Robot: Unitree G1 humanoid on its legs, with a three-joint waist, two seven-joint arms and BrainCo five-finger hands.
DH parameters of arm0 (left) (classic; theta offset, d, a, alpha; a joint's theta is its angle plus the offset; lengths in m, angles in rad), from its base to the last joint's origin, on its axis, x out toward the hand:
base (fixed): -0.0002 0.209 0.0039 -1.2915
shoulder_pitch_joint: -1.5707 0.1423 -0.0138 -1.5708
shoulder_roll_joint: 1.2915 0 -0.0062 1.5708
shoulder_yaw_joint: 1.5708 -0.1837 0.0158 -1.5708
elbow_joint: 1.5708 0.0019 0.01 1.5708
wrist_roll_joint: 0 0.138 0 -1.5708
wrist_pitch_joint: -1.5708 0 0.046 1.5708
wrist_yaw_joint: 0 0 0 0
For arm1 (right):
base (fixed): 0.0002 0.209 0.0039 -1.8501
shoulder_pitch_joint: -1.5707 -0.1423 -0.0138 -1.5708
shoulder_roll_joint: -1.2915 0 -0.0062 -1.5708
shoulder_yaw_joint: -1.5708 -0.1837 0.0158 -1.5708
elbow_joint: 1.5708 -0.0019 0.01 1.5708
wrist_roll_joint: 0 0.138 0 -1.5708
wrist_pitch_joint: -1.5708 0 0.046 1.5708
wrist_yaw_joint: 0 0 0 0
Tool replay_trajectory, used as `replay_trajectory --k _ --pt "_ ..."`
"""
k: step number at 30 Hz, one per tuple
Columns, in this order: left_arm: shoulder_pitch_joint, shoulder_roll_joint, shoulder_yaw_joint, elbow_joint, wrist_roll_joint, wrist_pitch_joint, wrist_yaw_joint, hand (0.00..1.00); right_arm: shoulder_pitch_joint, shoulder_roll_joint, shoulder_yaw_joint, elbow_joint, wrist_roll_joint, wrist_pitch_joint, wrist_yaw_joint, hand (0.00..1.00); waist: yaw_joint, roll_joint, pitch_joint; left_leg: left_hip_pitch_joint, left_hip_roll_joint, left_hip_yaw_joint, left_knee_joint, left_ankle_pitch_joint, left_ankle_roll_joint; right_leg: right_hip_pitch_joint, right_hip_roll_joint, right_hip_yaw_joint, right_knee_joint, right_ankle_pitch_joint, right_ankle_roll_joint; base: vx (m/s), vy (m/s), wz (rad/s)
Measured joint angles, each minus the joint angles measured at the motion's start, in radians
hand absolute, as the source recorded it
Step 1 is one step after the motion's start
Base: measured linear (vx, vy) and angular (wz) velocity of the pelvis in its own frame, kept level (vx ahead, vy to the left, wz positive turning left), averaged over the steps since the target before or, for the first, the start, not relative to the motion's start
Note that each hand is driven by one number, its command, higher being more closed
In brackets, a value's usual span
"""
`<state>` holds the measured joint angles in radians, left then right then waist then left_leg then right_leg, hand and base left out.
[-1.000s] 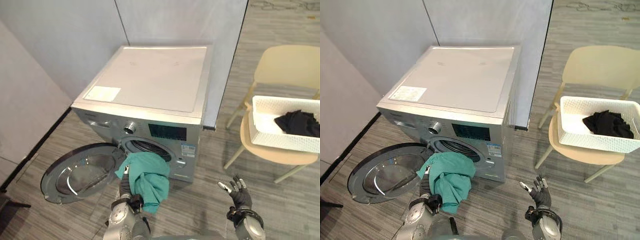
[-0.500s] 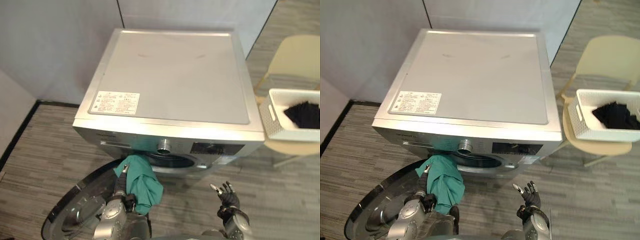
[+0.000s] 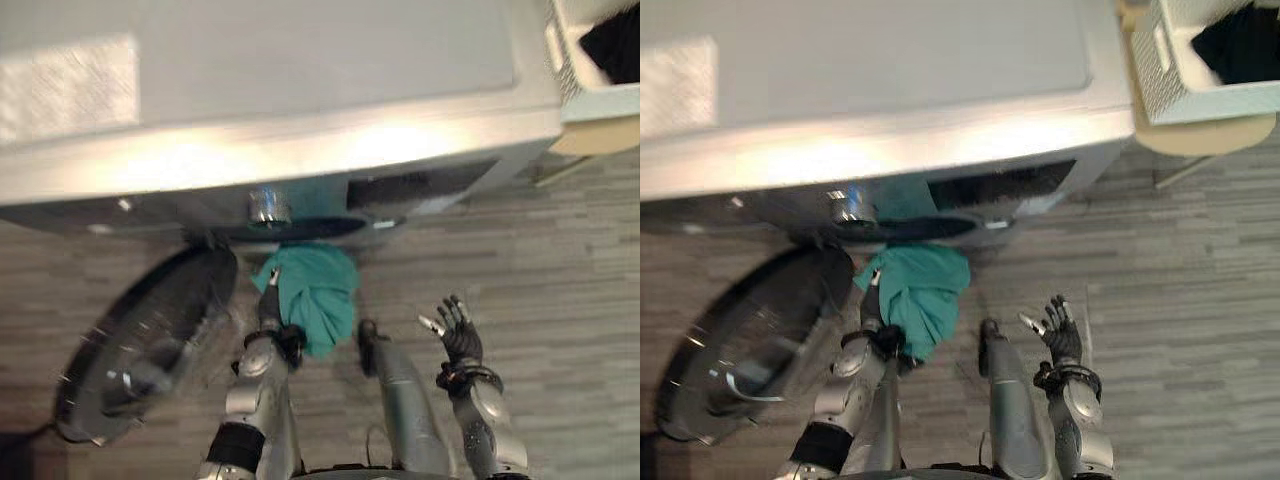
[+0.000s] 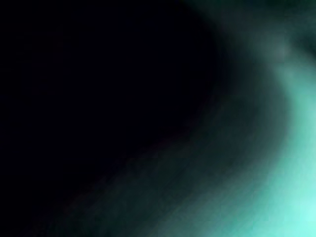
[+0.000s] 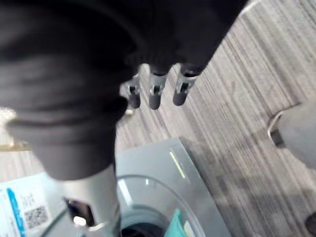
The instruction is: Pick up the laundry basket with both hands and put the clothes into the washing machine.
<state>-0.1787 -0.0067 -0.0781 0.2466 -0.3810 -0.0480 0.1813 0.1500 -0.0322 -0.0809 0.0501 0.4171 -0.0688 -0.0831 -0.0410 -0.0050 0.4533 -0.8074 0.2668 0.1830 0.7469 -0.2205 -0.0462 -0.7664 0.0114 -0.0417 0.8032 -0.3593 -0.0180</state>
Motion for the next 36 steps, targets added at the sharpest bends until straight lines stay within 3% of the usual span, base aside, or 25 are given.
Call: replay_trajectory --k 4,7,10,12,18,20,23,26,27,28,29,31,33,35,36 --pt "-0.149 0.031 0.062 0.003 -0.008 0.0 0.049 1.0 -0.015 0.013 0.001 -0.04 0.027 -0.004 -0.027 0.0 0.006 -0.003 0.065 -0.175 0.048 -0.004 0.132 -0.039 0.004 -0.168 0.024 0.011 0.1 -0.003 0.002 -0.05 -0.002 -0.22" --pt "-0.281 0.076 0.12 0.051 -0.05 0.0 0.091 1.0 -0.015 0.038 0.004 -0.061 0.047 -0.004 -0.032 0.0 0.006 -0.005 0.081 -0.263 0.072 0.017 0.204 -0.059 0.023 -0.261 0.029 0.032 0.155 -0.006 0.006 0.02 0.042 -0.28" --pt "-0.48 0.196 0.167 0.169 -0.124 0.001 0.128 1.0 -0.014 0.047 0.015 -0.087 0.062 -0.019 -0.047 0.0 0.002 -0.015 0.093 -0.336 0.106 0.036 0.265 -0.082 0.039 -0.334 0.05 0.05 0.191 -0.008 0.01 0.0 0.047 -0.31" --pt "-0.657 0.325 0.162 0.248 -0.178 0.007 0.131 1.0 -0.001 0.048 0.021 -0.097 0.086 -0.041 -0.048 0.0 -0.004 -0.023 0.097 -0.384 0.123 0.046 0.298 -0.096 0.042 -0.389 0.061 0.062 0.214 -0.007 0.014 -0.03 0.029 -0.25" --pt "-1.019 0.591 0.062 0.215 -0.199 0.002 0.121 1.0 0.043 0.051 0.021 -0.084 0.087 -0.066 -0.035 0.0 -0.03 -0.025 0.098 -0.404 0.154 0.076 0.307 -0.1 0.05 -0.419 0.086 0.088 0.198 0.018 0.034 0.0 0.04 -0.22" --pt "-1.059 0.61 0.053 0.181 -0.221 -0.066 0.116 1.0 0.058 0.051 0.02 -0.08 0.087 -0.071 -0.019 0.0 -0.033 -0.031 0.101 -0.404 0.161 0.084 0.304 -0.1 0.051 -0.422 0.093 0.095 0.188 0.028 0.036 0.02 0.045 -0.17" --pt "-1.059 0.616 0.05 0.147 -0.241 -0.079 0.134 1.0 0.104 0.051 0.016 -0.066 0.088 -0.079 0.003 0.0 -0.028 -0.03 0.101 -0.404 0.169 0.101 0.307 -0.099 0.052 -0.428 0.094 0.1 0.189 0.032 0.033 0.04 0.057 -0.09" --pt "-1.059 0.633 0.053 0.145 -0.288 -0.117 0.201 1.0 0.148 0.045 0.016 -0.067 0.088 -0.079 0.023 0.0 -0.028 -0.03 0.101 -0.404 0.171 0.108 0.315 -0.099 0.052 -0.434 0.099 0.101 0.194 0.035 0.028 0.02 0.036 -0.06" --pt "-1.056 0.645 0.053 0.146 -0.288 -0.127 0.237 0.0 0.163 0.037 0.016 -0.065 0.088 -0.079 0.026 0.0 -0.028 -0.031 0.101 -0.404 0.172 0.114 0.317 -0.099 0.052 -0.441 0.101 0.101 0.2 0.035 0.028 0.01 0.013 -0.07" --pt "-1.048 0.659 0.054 0.148 -0.272 -0.128 0.267 0.0 0.167 0.024 0.016 -0.062 0.088 -0.077 0.031 0.0 -0.031 -0.032 0.102 -0.404 0.176 0.118 0.319 -0.099 0.052 -0.445 0.104 0.105 0.205 0.036 0.027 0.02 0.017 -0.14" --pt "-1.047 0.669 0.05 0.167 -0.186 -0.111 0.301 0.0 0.166 0.005 0.017 -0.06 0.091 -0.079 0.039 0.0 -0.029 -0.032 0.102 -0.404 0.185 0.119 0.324 -0.099 0.052 -0.445 0.111 0.106 0.204 0.041 0.025 0.02 0.026 -0.09" --pt "-1.052 0.691 -0.039 0.216 0.065 -0.033 0.341 0.0 0.165 -0.027 0.017 -0.05 0.093 -0.084 0.044 0.0 -0.028 -0.033 0.102 -0.404 0.186 0.118 0.323 -0.099 0.052 -0.445 0.11 0.103 0.205 0.041 0.024 0.03 0.036 0.03" --pt "-1.107 0.721 -0.231 0.284 0.494 0.118 0.338 0.0 0.152 -0.056 0.02 -0.018 0.105 -0.102 0.043 0.0 -0.022 -0.033 0.102 -0.406 0.184 0.116 0.317 -0.099 0.052 -0.444 0.101 0.099 0.206 0.041 0.024 0.02 0.038 0.12" --pt "-1.153 0.72 -0.286 0.321 0.747 0.169 0.304 0.0 0.144 -0.057 0.021 -0.016 0.134 -0.119 0.042 0.0 -0.028 -0.034 0.102 -0.408 0.179 0.116 0.316 -0.097 0.056 -0.443 0.093 0.096 0.206 0.042 0.026 0.02 0.056 0.09" --pt "-1.162 0.715 -0.284 0.338 0.794 0.173 0.291 0.0 0.14 -0.052 0.021 -0.016 0.146 -0.125 0.039 0.0 -0.031 -0.034 0.102 -0.41 0.177 0.116 0.316 -0.096 0.057 -0.443 0.092 0.096 0.203 0.044 0.03 0.02 0.072 0.04"
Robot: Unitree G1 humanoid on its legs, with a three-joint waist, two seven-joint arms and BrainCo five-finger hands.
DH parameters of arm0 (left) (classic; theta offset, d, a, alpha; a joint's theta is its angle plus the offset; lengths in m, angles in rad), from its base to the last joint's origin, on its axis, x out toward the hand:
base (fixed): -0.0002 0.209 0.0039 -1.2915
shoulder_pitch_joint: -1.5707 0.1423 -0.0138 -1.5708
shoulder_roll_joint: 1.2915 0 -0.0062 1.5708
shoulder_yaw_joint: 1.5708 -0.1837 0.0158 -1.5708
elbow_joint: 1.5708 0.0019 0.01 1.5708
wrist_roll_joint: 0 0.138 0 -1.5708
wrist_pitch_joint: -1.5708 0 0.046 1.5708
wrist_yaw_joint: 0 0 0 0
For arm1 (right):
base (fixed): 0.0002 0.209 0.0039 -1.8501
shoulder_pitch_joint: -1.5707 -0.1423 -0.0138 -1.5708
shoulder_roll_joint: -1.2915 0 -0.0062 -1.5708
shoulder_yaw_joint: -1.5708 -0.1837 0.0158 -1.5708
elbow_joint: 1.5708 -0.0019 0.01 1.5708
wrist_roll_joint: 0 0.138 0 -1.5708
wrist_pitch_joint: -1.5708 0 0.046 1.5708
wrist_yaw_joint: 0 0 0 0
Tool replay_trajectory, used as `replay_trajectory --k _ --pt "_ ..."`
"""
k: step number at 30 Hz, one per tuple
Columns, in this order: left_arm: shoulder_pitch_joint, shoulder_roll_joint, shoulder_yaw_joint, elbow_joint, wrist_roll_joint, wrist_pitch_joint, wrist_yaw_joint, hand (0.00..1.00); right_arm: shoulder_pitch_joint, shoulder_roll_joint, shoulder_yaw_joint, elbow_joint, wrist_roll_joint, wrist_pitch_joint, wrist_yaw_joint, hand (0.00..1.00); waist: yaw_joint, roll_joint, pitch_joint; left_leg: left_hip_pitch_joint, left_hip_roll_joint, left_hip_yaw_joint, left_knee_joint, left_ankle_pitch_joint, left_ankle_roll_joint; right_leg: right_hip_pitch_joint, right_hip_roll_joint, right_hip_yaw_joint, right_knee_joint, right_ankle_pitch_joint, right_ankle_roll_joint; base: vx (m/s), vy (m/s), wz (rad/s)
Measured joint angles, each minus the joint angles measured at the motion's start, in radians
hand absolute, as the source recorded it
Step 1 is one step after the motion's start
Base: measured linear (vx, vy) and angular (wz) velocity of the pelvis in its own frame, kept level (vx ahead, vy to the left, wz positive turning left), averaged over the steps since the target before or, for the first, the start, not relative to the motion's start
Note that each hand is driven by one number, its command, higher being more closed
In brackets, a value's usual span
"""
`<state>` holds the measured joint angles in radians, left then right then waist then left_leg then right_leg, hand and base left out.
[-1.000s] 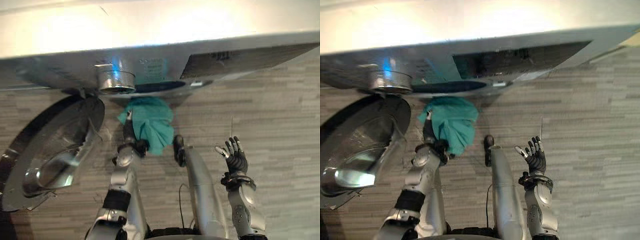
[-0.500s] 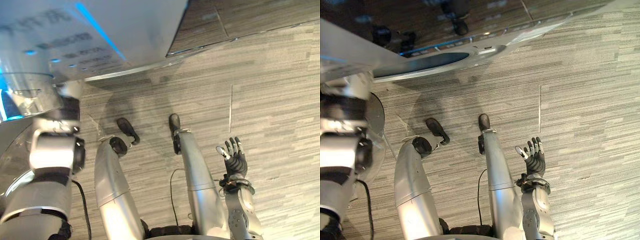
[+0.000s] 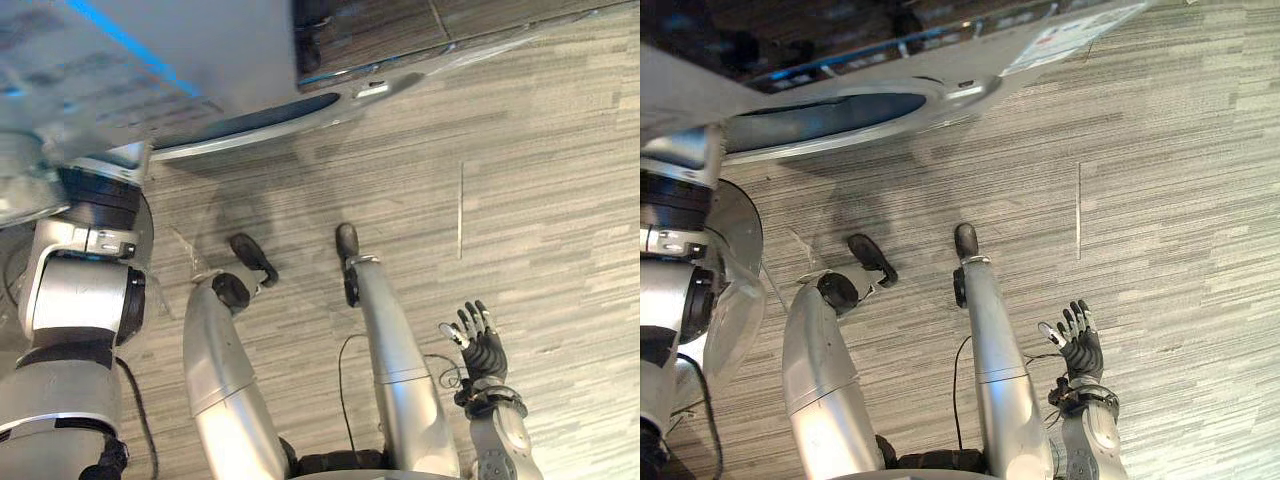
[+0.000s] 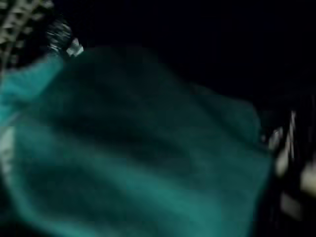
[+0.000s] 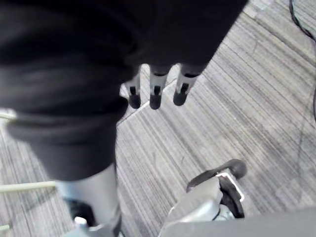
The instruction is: Pick up the laundry basket with both hands and put the clothes into the washing machine.
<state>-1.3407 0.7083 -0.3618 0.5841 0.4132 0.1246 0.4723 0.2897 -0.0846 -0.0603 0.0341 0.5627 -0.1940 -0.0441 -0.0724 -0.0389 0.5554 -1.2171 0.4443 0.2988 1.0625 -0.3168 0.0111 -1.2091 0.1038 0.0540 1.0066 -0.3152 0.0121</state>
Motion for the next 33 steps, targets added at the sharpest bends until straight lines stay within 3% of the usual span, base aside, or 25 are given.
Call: replay_trajectory --k 4,10,15,20,25,29,31,33 --pt "-0.042 -0.047 0.033 0.053 0.014 0.021 -0.046 0.0 -0.005 0.004 0.015 0.0 0.044 -0.003 -0.007 0.0 -0.003 0.0 0.0 -0.01 -0.008 -0.001 -0.015 0.011 0.017 0.0 -0.005 -0.002 -0.024 0.019 0.007 0.0 0.06 0.01" --pt "-0.042 -0.105 0.187 0.081 0.004 0.019 -0.075 0.0 -0.005 0.048 0.055 -0.001 0.055 0.0 -0.019 0.0 -0.023 -0.002 0.0 -0.013 -0.01 -0.003 -0.015 0.014 0.023 0.002 -0.006 -0.002 -0.032 0.03 0.015 0.0 0.036 0.0" --pt "0.039 -0.157 0.346 0.096 -0.159 0.013 -0.082 0.0 -0.004 0.078 0.077 -0.003 0.051 0.005 -0.018 0.0 -0.025 -0.002 0.0 -0.001 -0.011 -0.017 -0.018 0.015 0.021 0.023 -0.005 -0.007 -0.036 0.03 0.015 0.02 0.034 0.01" --pt "0.175 -0.228 0.412 0.094 -0.333 -0.016 -0.082 0.0 -0.007 0.078 0.081 -0.005 0.018 0.009 -0.021 0.0 -0.024 -0.001 0.0 0.036 -0.046 -0.021 -0.062 0.037 0.021 0.061 -0.031 -0.02 -0.055 0.03 0.015 0.02 0.033 0.22" --pt "0.526 -0.379 0.366 -0.081 -0.362 -0.061 -0.083 0.0 -0.022 0.079 0.09 0.016 -0.02 0.028 -0.031 0.0 -0.021 -0.001 -0.001 0.168 -0.107 -0.015 -0.176 0.072 0.008 0.187 -0.072 -0.024 -0.129 0.03 0.014 0.04 0.028 0.31" --pt "0.893 -0.599 0.29 -0.102 -0.361 -0.074 -0.148 0.0 -0.045 0.078 0.059 0.058 -0.061 0.049 -0.049 0.0 0.009 -0.002 -0.006 0.421 -0.184 0.005 -0.364 0.127 -0.004 0.429 -0.125 -0.044 -0.259 0.036 0.006 0.1 -0.025 0.45" --pt "1.014 -0.66 0.298 -0.057 -0.358 -0.088 -0.178 0.0 -0.064 0.078 0.03 0.108 -0.067 0.051 -0.052 0.0 0.02 0.0 -0.02 0.525 -0.214 0.009 -0.444 0.149 -0.01 0.529 -0.144 -0.054 -0.314 0.036 0.004 0.16 -0.03 0.34" --pt "1.17 -0.73 0.392 0.088 -0.35 -0.092 -0.21 0.0 -0.084 0.078 -0.024 0.264 -0.092 0.066 -0.062 0.0 0.049 0.001 -0.136 0.642 -0.257 0.019 -0.581 0.197 -0.019 0.633 -0.164 -0.062 -0.407 0.048 0.001 0.23 -0.026 0.26"
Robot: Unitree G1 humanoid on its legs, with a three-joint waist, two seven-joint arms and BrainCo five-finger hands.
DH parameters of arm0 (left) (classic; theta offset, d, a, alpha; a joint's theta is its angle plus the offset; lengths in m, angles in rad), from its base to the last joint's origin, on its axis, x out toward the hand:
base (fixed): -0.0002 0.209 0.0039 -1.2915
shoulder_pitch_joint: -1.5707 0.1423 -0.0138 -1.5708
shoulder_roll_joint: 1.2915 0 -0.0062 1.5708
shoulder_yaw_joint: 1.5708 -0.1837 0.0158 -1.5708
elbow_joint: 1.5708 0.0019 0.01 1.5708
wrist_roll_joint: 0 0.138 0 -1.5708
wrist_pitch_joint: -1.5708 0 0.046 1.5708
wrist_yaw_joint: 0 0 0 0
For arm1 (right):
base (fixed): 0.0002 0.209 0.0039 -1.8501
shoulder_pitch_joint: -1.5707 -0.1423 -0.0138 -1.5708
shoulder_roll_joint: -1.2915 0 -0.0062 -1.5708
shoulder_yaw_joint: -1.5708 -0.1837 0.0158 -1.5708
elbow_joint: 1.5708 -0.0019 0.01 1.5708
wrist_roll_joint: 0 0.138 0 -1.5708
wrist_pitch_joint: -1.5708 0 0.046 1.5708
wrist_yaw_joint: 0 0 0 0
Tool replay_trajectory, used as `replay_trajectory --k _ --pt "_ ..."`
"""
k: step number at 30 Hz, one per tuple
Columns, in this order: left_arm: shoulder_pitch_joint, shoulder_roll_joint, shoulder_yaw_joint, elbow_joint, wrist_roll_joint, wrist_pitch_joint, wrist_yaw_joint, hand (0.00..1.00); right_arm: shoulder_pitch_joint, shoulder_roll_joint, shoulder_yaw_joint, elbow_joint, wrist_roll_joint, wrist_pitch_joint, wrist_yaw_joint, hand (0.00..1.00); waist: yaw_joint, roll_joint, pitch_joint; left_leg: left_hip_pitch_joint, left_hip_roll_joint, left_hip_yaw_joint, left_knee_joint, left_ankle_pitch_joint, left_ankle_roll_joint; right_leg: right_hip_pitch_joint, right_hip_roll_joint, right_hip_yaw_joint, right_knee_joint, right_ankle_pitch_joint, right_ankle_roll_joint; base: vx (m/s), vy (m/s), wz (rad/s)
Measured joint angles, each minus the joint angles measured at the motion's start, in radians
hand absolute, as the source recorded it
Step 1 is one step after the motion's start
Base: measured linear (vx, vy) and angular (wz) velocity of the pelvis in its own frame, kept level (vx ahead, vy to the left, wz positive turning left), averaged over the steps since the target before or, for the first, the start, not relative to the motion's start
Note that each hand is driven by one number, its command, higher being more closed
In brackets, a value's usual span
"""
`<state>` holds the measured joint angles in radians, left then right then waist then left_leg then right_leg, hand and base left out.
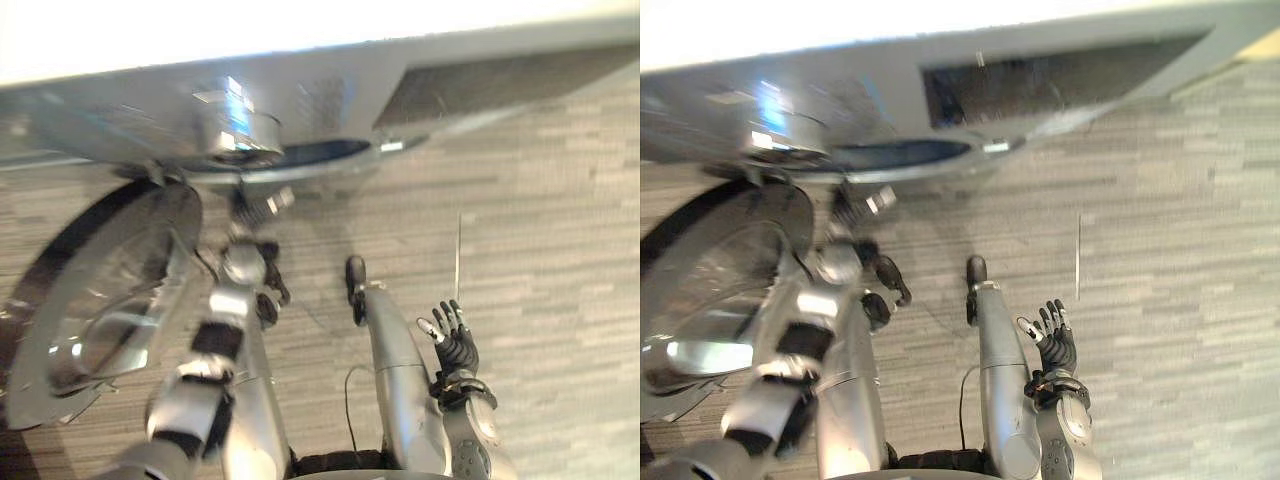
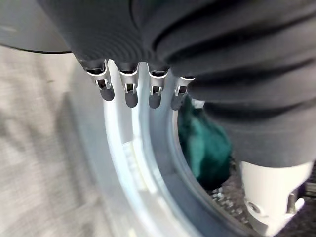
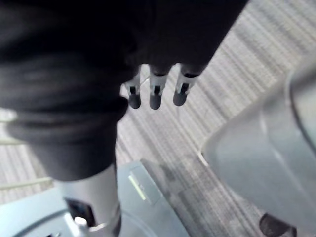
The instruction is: Pick up the laundry basket with both hands and put the clothes into the washing machine.
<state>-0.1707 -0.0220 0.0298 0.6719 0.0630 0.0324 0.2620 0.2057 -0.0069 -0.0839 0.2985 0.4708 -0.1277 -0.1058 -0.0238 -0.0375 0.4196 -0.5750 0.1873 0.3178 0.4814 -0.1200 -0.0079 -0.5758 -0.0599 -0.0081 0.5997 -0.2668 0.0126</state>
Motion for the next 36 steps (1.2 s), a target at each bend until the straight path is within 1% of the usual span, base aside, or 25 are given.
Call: replay_trajectory --k 2,3,6,8,9,11,13,15,18,19,22,23,24,25,26,27,28,29,30,31,32,33,34,35,36 --pt "0.068 -0.019 0.113 0.116 0.012 0.003 -0.006 0.0 -0.021 -0.001 -0.035 0.138 -0.013 0.019 0.0 0.0 0.009 0.003 -0.061 0.112 -0.032 -0.001 -0.11 0.037 -0.007 0.105 -0.015 -0.019 -0.074 0.008 0.002 0.26 -0.02 0.34" --pt "0.099 -0.025 0.197 0.157 0.027 0.004 -0.025 0.0 -0.022 -0.002 -0.059 0.218 -0.024 0.038 0.002 0.0 0.014 0.015 -0.109 0.176 -0.048 -0.012 -0.177 0.063 -0.015 0.173 -0.023 -0.044 -0.125 0.017 0.0 0.23 -0.026 0.39" --pt "0.17 -0.021 0.358 0.25 0.072 0.026 -0.07 0.0 -0.022 -0.003 -0.124 0.388 -0.068 0.085 0.024 0.0 0.016 0.041 -0.21 0.316 -0.066 -0.03 -0.274 0.088 -0.034 0.332 -0.028 -0.09 -0.216 0.019 -0.001 0.19 -0.042 0.33" --pt "0.2 -0.022 0.41 0.272 0.08 0.039 -0.078 0.0 -0.022 -0.003 -0.173 0.444 -0.09 0.101 0.026 0.0 0.016 0.055 -0.236 0.349 -0.062 -0.043 -0.243 0.088 -0.034 0.411 -0.026 -0.118 -0.256 0.018 -0.001 0.09 -0.047 0.38" --pt "0.2 -0.027 0.441 0.271 0.083 0.038 -0.088 0.0 -0.023 -0.001 -0.205 0.47 -0.089 0.104 0.029 0.0 0.019 0.059 -0.237 0.328 -0.05 -0.049 -0.151 0.087 -0.033 0.448 -0.025 -0.135 -0.28 0.014 -0.005 0.01 -0.054 0.42" --pt "0.193 -0.027 0.456 0.258 0.084 0.034 -0.088 0.0 -0.023 -0.002 -0.243 0.51 -0.089 0.109 0.038 0.0 0.045 0.059 -0.237 0.285 -0.016 -0.07 0.018 0.087 -0.033 0.502 -0.012 -0.149 -0.288 0.006 -0.018 -0.07 -0.063 0.19" --pt "0.194 -0.026 0.455 0.251 0.084 0.029 -0.088 0.0 -0.022 0.001 -0.26 0.53 -0.089 0.11 0.042 0.0 0.041 0.056 -0.24 0.254 0.005 -0.095 0.151 0.072 -0.022 0.542 0.007 -0.157 -0.292 0.0 -0.023 -0.07 -0.037 -0.01" --pt "0.197 -0.051 0.452 0.251 0.085 0.028 -0.089 0.0 -0.029 -0.005 -0.286 0.544 -0.09 0.115 0.042 0.0 0.041 0.079 -0.266 0.242 -0.001 -0.167 0.181 0.029 -0.028 0.543 0.032 -0.145 -0.301 0.007 -0.023 0.0 0.056 -0.25" --pt "0.191 -0.062 0.441 0.254 0.087 0.025 -0.088 0.0 -0.06 0.012 -0.294 0.568 -0.093 0.118 0.043 0.0 0.037 0.091 -0.283 0.324 -0.034 -0.315 0.021 -0.078 -0.053 0.513 0.065 -0.086 -0.304 0.025 -0.013 0.03 0.116 -0.6" --pt "0.187 -0.07 0.431 0.265 0.088 0.025 -0.088 0.0 -0.076 0.02 -0.296 0.582 -0.1 0.118 0.043 0.0 0.038 0.079 -0.302 0.351 -0.038 -0.32 -0.056 -0.101 -0.075 0.485 0.072 -0.042 -0.306 0.039 -0.001 0.05 0.135 -0.81" --pt "0.19 -0.052 0.411 0.273 0.11 0.031 -0.088 0.0 -0.087 0.042 -0.291 0.58 -0.108 0.121 0.044 0.0 0.041 0.049 -0.323 0.389 -0.033 -0.225 -0.1 -0.094 -0.065 0.489 0.07 0.047 -0.373 0.097 0.018 0.05 0.133 -1.01" --pt "0.19 -0.044 0.392 0.286 0.133 0.037 -0.089 0.0 -0.088 0.051 -0.29 0.58 -0.108 0.121 0.046 0.0 0.041 0.04 -0.335 0.422 -0.03 -0.161 -0.126 -0.094 -0.064 0.491 0.063 0.102 -0.401 0.121 0.03 0.04 0.162 -1.21" --pt "0.19 -0.041 0.374 0.289 0.147 0.038 -0.091 0.0 -0.089 0.051 -0.288 0.58 -0.108 0.121 0.047 0.0 0.04 0.039 -0.335 0.439 -0.03 -0.133 -0.141 -0.093 -0.061 0.485 0.06 0.122 -0.402 0.129 0.037 -0.01 0.118 -1.34" --pt "0.186 -0.038 0.343 0.296 0.16 0.039 -0.1 0.0 -0.092 0.047 -0.282 0.578 -0.109 0.12 0.049 0.0 0.038 0.042 -0.331 0.466 -0.025 -0.072 -0.167 -0.096 -0.053 0.461 0.057 0.139 -0.384 0.144 0.054 -0.07 0.085 -1.38" --pt "0.187 -0.036 0.322 0.292 0.173 0.038 -0.11 0.0 -0.102 0.043 -0.279 0.574 -0.111 0.121 0.052 0.0 0.04 0.06 -0.326 0.479 0.004 -0.005 -0.173 -0.099 -0.045 0.412 0.064 0.104 -0.355 0.171 0.091 -0.12 0.084 -1.43" --pt "0.187 -0.035 0.32 0.291 0.176 0.038 -0.11 0.0 -0.106 0.042 -0.276 0.571 -0.111 0.12 0.053 0.0 0.04 0.077 -0.321 0.484 0.018 0.028 -0.174 -0.1 -0.041 0.389 0.061 0.062 -0.338 0.179 0.103 -0.11 0.061 -1.81" --pt "0.189 -0.023 0.295 0.29 0.178 0.037 -0.107 0.0 -0.118 0.041 -0.267 0.566 -0.127 0.12 0.056 0.0 0.042 0.07 -0.328 0.512 0.035 0.113 -0.196 -0.093 -0.041 0.312 0.002 -0.122 -0.198 0.164 0.08 -0.07 0.028 -1.69" --pt "0.192 -0.011 0.261 0.295 0.178 0.036 -0.109 0.0 -0.119 0.037 -0.271 0.565 -0.142 0.12 0.057 0.0 0.039 0.076 -0.323 0.538 0.036 0.156 -0.207 -0.091 -0.044 0.276 -0.069 -0.228 -0.089 0.138 0.037 -0.04 -0.024 -1.73" --pt "0.185 -0.004 0.239 0.311 0.177 0.035 -0.109 0.0 -0.119 0.032 -0.278 0.564 -0.164 0.118 0.058 0.0 0.032 0.077 -0.322 0.564 0.039 0.178 -0.214 -0.091 -0.048 0.262 -0.122 -0.247 -0.02 0.121 0.01 -0.01 -0.063 -0.96" --pt "0.177 -0.002 0.237 0.319 0.175 0.032 -0.109 0.0 -0.115 0.028 -0.283 0.567 -0.168 0.116 0.058 0.0 0.032 0.076 -0.322 0.58 0.04 0.18 -0.222 -0.087 -0.054 0.262 -0.141 -0.235 -0.005 0.118 0.009 0.04 -0.226 -0.46" --pt "0.168 0.011 0.223 0.338 0.165 0.023 -0.109 0.0 -0.099 0.012 -0.29 0.596 -0.168 0.117 0.061 0.0 0.019 0.071 -0.32 0.602 0.046 0.177 -0.232 -0.077 -0.072 0.278 -0.179 -0.187 -0.015 0.118 0.014 0.08 -0.34 0.02" --pt "0.171 0.035 0.199 0.347 0.162 0.02 -0.111 0.0 -0.101 0.011 -0.295 0.631 -0.166 0.117 0.063 0.0 0.003 0.052 -0.318 0.612 0.041 0.157 -0.237 -0.068 -0.09 0.302 -0.208 -0.145 -0.068 0.146 0.02 0.07 -0.311 0.21" --pt "0.17 0.053 0.194 0.351 0.162 0.016 -0.111 0.0 -0.096 0.015 -0.299 0.65 -0.164 0.119 0.064 0.0 -0.002 0.037 -0.318 0.616 0.031 0.142 -0.237 -0.066 -0.112 0.316 -0.22 -0.112 -0.103 0.155 0.054 0.09 -0.311 0.27" --pt "0.169 0.063 0.194 0.369 0.16 0.013 -0.111 0.0 -0.093 0.022 -0.312 0.681 -0.157 0.125 0.063 0.0 -0.013 0.017 -0.324 0.619 0.02 0.107 -0.248 -0.063 -0.134 0.348 -0.198 -0.097 -0.149 0.106 0.096 0.1 -0.372 -0.33" --pt "0.17 0.055 0.193 0.407 0.149 0.01 -0.118 0.0 -0.122 -0.003 -0.324 0.71 -0.156 0.132 0.063 0.0 0.005 0.06 -0.315 0.624 0.035 0.039 -0.29 -0.057 -0.148 0.354 -0.151 -0.076 -0.201 0.077 0.097 0.1 -0.426 -0.51"
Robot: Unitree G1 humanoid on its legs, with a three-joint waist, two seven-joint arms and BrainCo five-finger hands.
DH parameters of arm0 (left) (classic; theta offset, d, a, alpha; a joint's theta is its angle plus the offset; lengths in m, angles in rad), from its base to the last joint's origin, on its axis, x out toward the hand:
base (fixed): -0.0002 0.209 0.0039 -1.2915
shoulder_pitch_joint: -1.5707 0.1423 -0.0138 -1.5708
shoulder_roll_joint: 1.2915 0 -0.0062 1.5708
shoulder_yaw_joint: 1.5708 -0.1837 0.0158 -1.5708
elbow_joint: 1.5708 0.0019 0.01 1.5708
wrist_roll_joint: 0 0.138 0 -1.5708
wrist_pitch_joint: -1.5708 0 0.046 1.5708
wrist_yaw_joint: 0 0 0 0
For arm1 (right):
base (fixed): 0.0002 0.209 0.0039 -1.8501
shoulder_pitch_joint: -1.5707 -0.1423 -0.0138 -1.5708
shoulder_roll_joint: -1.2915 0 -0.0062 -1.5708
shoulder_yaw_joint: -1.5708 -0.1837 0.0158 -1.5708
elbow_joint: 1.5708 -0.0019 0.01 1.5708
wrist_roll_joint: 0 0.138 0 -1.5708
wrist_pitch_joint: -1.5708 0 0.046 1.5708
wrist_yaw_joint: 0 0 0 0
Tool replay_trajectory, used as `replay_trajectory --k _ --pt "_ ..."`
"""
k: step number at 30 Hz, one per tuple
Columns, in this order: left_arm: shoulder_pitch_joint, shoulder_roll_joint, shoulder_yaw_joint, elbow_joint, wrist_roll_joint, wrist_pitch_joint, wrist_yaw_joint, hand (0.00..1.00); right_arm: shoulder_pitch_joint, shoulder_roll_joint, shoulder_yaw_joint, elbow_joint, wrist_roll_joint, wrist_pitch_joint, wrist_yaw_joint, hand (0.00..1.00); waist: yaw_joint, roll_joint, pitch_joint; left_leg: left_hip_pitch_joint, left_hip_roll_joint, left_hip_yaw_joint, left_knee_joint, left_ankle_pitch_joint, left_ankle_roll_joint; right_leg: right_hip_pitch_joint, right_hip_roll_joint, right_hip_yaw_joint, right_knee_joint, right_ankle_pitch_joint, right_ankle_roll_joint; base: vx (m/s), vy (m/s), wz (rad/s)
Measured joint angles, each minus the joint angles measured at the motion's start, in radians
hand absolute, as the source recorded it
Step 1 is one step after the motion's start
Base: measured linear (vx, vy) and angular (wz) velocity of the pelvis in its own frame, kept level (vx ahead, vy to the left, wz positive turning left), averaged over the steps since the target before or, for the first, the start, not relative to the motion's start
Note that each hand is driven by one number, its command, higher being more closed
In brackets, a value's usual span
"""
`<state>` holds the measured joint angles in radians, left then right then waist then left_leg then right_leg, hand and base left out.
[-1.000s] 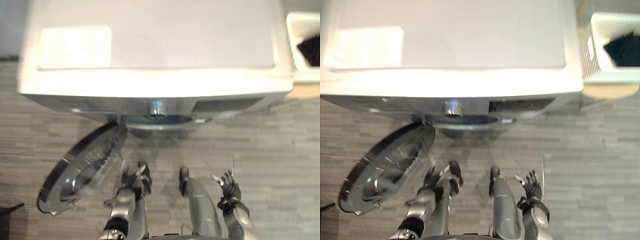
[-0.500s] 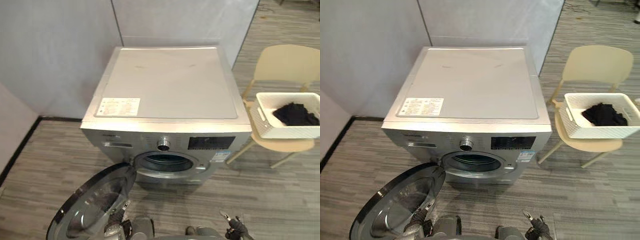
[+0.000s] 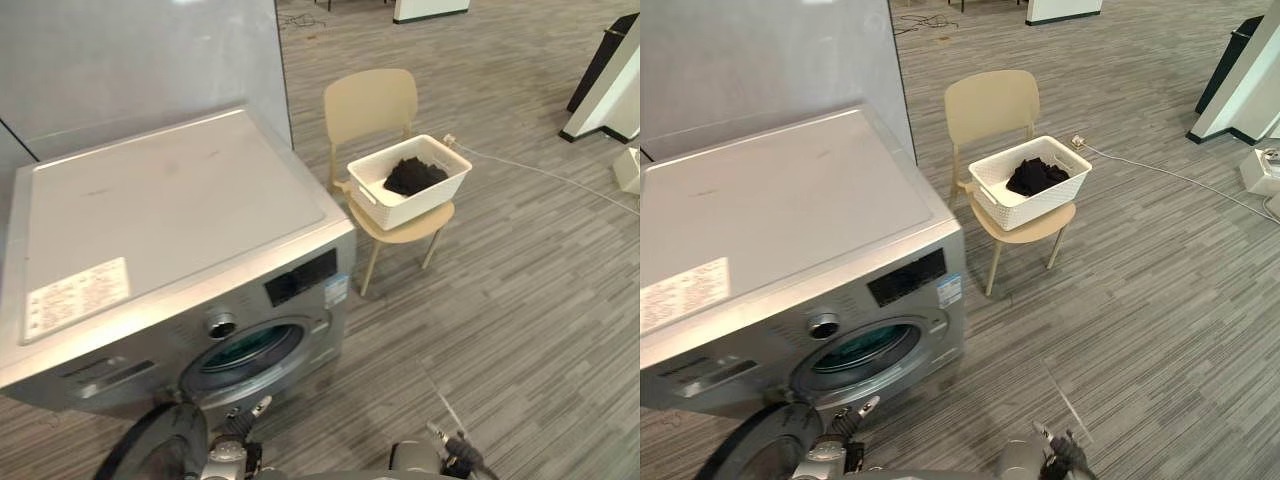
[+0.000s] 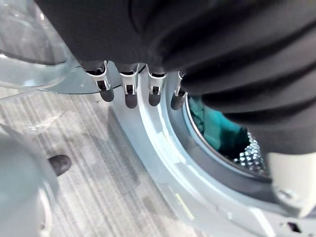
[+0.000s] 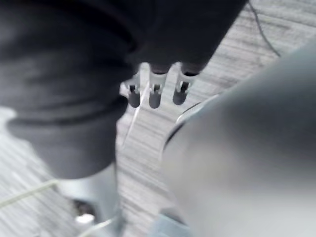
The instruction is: Pick up the laundry basket with both hands and put the clothes into the washing machine.
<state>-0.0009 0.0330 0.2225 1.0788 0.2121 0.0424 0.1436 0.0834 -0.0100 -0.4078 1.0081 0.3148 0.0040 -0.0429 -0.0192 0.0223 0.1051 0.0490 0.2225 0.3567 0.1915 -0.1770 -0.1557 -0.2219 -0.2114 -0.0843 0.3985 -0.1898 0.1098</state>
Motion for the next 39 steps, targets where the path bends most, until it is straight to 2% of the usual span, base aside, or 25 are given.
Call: replay_trajectory --k 3,6,7,8,10,11,12,13,14,15,17,18,19,21,24,26,28,29,31,32,33,34,35,37,39 --pt "0.005 -0.016 -0.002 0.031 -0.001 0.005 -0.011 0.0 -0.007 -0.024 -0.033 0.0 0.002 0.004 -0.002 0.0 -0.005 0.03 0.011 0.038 0.024 -0.022 -0.068 0.029 -0.047 -0.02 0.052 -0.005 0.044 -0.033 -0.006 0.05 -0.286 -0.29" --pt "0.023 0.006 0.022 0.03 -0.001 0.013 -0.01 0.0 0.026 -0.026 -0.036 0.0 0.007 0.005 0.002 0.0 -0.021 0.017 0.002 0.064 0.099 -0.037 -0.045 0.036 -0.075 -0.005 0.098 -0.052 0.132 -0.14 -0.051 0.06 -0.278 0.24" --pt "0.023 0.015 0.039 0.03 -0.001 0.014 -0.01 0.0 0.028 -0.022 -0.028 0.001 0.006 0.005 0.002 0.0 -0.022 0.009 -0.001 0.025 0.131 -0.068 0.039 0.037 -0.071 0.004 0.116 -0.061 0.133 -0.157 -0.066 0.11 -0.407 0.26" --pt "0.022 0.02 0.085 0.002 -0.008 0.013 -0.01 0.0 0.034 -0.016 -0.015 0.0 0.006 0.005 0.004 0.0 -0.02 -0.014 0.002 -0.093 0.187 -0.123 0.257 0.056 0.045 0.029 0.145 -0.082 0.116 -0.158 -0.085 0.13 -0.395 0.16" --pt "0.025 0.022 0.106 -0.033 -0.009 0.012 -0.01 0.0 0.034 -0.022 0.008 -0.006 0.0 0.004 0.003 0.0 -0.015 -0.026 0.009 -0.177 0.222 -0.18 0.439 0.126 0.16 0.084 0.179 -0.076 0.076 -0.141 -0.12 0.15 -0.264 -0.12" --pt "0.025 0.016 0.11 -0.049 -0.006 0.012 -0.01 0.0 0.027 -0.031 0.035 -0.024 -0.013 0.004 0.003 0.0 0.004 -0.025 0.022 -0.219 0.202 -0.237 0.576 0.103 0.138 0.127 0.202 -0.055 0.052 -0.142 -0.147 0.24 -0.228 -0.66" --pt "0.025 0.0 0.108 -0.051 -0.005 0.011 -0.01 0.0 0.016 -0.052 0.05 -0.054 -0.018 0.002 0.002 0.0 0.01 -0.014 0.025 -0.256 0.12 -0.283 0.671 0.033 0.089 0.145 0.213 -0.023 0.037 -0.146 -0.165 0.28 -0.229 -0.79" --pt "0.025 -0.004 0.102 -0.051 -0.006 0.011 -0.011 0.0 0.004 -0.062 0.057 -0.059 -0.024 0.001 0.002 0.0 0.011 -0.007 0.027 -0.27 0.061 -0.303 0.693 -0.003 0.065 0.152 0.214 -0.007 0.03 -0.149 -0.171 0.17 -0.037 -0.92" --pt "0.026 -0.01 0.097 -0.053 -0.006 0.011 -0.01 0.0 -0.023 -0.072 0.062 -0.059 -0.043 0.001 0.003 0.0 0.015 0.005 0.033 -0.286 -0.041 -0.309 0.666 -0.05 0.065 0.164 0.213 0.027 0.019 -0.142 -0.169 0.2 0.018 -0.87" --pt "0.027 -0.014 0.098 -0.052 -0.006 0.011 -0.01 0.0 -0.041 -0.07 0.067 -0.06 -0.052 0.002 0.003 0.0 0.023 0.014 0.038 -0.295 -0.11 -0.278 0.581 -0.071 0.095 0.181 0.215 0.051 0.007 -0.14 -0.167 0.22 0.027 -0.82" --pt "0.028 -0.026 0.126 -0.065 -0.006 0.011 -0.009 0.0 -0.043 -0.042 0.091 -0.084 -0.054 0.004 0.003 0.0 0.041 0.016 0.04 -0.315 -0.175 -0.257 0.425 -0.083 0.111 0.224 0.216 0.085 -0.047 -0.14 -0.167 0.34 0.04 -0.48" --pt "0.029 -0.034 0.139 -0.07 -0.008 0.011 -0.009 0.0 -0.047 -0.037 0.099 -0.092 -0.056 0.003 0.004 0.0 0.041 0.018 0.04 -0.325 -0.191 -0.267 0.374 -0.08 0.111 0.234 0.216 0.089 -0.063 -0.139 -0.165 0.4 0.077 -0.4" --pt "0.028 -0.043 0.145 -0.071 -0.018 0.011 -0.009 0.0 -0.06 -0.03 0.113 -0.091 -0.065 0.002 0.005 0.0 0.048 0.024 0.038 -0.332 -0.212 -0.286 0.282 -0.03 0.141 0.246 0.223 0.112 -0.09 -0.139 -0.163 0.26 0.096 -0.56" --pt "0.029 -0.052 0.172 -0.071 -0.031 0.011 -0.01 0.0 -0.06 -0.01 0.148 -0.092 -0.083 0.003 0.008 0.0 0.082 0.01 0.028 -0.307 -0.238 -0.283 0.265 -0.056 0.198 0.258 0.21 0.166 -0.104 -0.153 -0.157 0.33 0.127 -0.63" --pt "0.025 -0.051 0.197 -0.079 -0.055 0.018 -0.006 0.0 -0.054 0.015 0.182 -0.097 -0.132 0.005 0.03 0.0 0.097 -0.019 0.036 -0.221 -0.249 -0.214 0.258 -0.114 0.223 0.203 0.182 0.197 0.14 -0.189 -0.088 0.46 0.111 -0.44" --pt "0.052 -0.027 0.236 -0.058 -0.087 0.069 0.009 0.0 -0.02 0.019 0.182 -0.124 -0.14 0.004 0.035 0.0 0.093 -0.03 0.054 -0.114 -0.263 -0.204 0.246 -0.151 0.236 0.036 0.168 0.193 0.609 -0.083 0.068 0.4 0.062 -0.16" --pt "0.107 -0.016 0.23 -0.051 -0.091 0.078 0.013 0.0 0.016 0.005 0.159 -0.157 -0.141 0.004 0.046 0.0 0.089 -0.039 0.062 -0.011 -0.265 -0.228 0.227 -0.153 0.236 -0.057 0.128 0.157 0.845 -0.072 0.065 0.44 -0.04 0.31" --pt "0.114 -0.012 0.226 -0.047 -0.091 0.084 0.014 0.0 0.042 -0.001 0.121 -0.16 -0.141 0.004 0.046 0.0 0.087 -0.029 0.067 0.024 -0.259 -0.262 0.215 -0.154 0.229 -0.093 0.074 0.119 0.826 -0.074 0.058 0.39 -0.078 0.76" --pt "0.116 -0.009 0.217 -0.047 -0.09 0.084 0.013 0.0 0.06 0.003 0.072 -0.158 -0.14 0.008 0.044 0.0 0.089 -0.04 0.06 0.059 -0.244 -0.287 0.181 -0.167 0.203 -0.132 0.018 0.101 0.726 -0.082 0.04 0.36 -0.135 0.76" --pt "0.117 -0.004 0.22 -0.048 -0.088 0.084 0.039 0.0 0.068 0.017 0.012 -0.159 -0.127 0.013 0.043 0.0 0.088 -0.032 0.064 0.083 -0.222 -0.308 0.145 -0.182 0.175 -0.174 -0.035 0.092 0.514 -0.079 0.02 0.39 -0.205 0.57" --pt "0.121 0.003 0.222 -0.048 -0.089 0.089 0.053 0.0 0.065 0.019 -0.003 -0.156 -0.125 0.014 0.043 0.0 0.089 -0.033 0.064 0.101 -0.208 -0.314 0.13 -0.186 0.163 -0.176 -0.037 0.102 0.412 -0.066 0.006 0.36 -0.276 0.47" --pt "0.145 0.031 0.222 -0.047 -0.088 0.101 0.067 0.0 0.063 0.023 -0.025 -0.139 -0.125 0.019 0.043 0.0 0.087 -0.029 0.058 0.137 -0.174 -0.328 0.098 -0.189 0.135 -0.158 -0.014 0.146 0.188 -0.017 0.007 0.34 -0.35 0.41" --pt "0.175 0.065 0.222 -0.048 -0.086 0.104 0.077 0.0 0.075 0.026 -0.044 -0.114 -0.125 0.024 0.042 0.0 0.076 -0.036 0.031 0.149 -0.149 -0.351 0.067 -0.203 0.108 -0.135 0.003 0.186 0.017 0.059 0.041 0.35 -0.385 0.59" --pt "0.204 0.096 0.223 -0.048 -0.082 0.105 0.078 0.0 0.086 0.016 -0.085 -0.049 -0.129 0.033 0.041 0.0 0.049 -0.045 0.005 0.203 -0.113 -0.429 0.021 -0.226 0.067 -0.127 0.02 0.167 0.076 0.145 0.094 0.45 -0.519 0.97" --pt "0.205 0.029 0.212 -0.066 -0.071 0.068 0.026 0.0 0.088 -0.02 -0.106 -0.008 -0.13 0.049 0.028 0.0 0.059 0.004 -0.022 0.198 -0.066 -0.452 0.067 -0.156 0.048 -0.132 0.051 0.119 0.154 0.073 0.033 0.4 -0.448 0.41"
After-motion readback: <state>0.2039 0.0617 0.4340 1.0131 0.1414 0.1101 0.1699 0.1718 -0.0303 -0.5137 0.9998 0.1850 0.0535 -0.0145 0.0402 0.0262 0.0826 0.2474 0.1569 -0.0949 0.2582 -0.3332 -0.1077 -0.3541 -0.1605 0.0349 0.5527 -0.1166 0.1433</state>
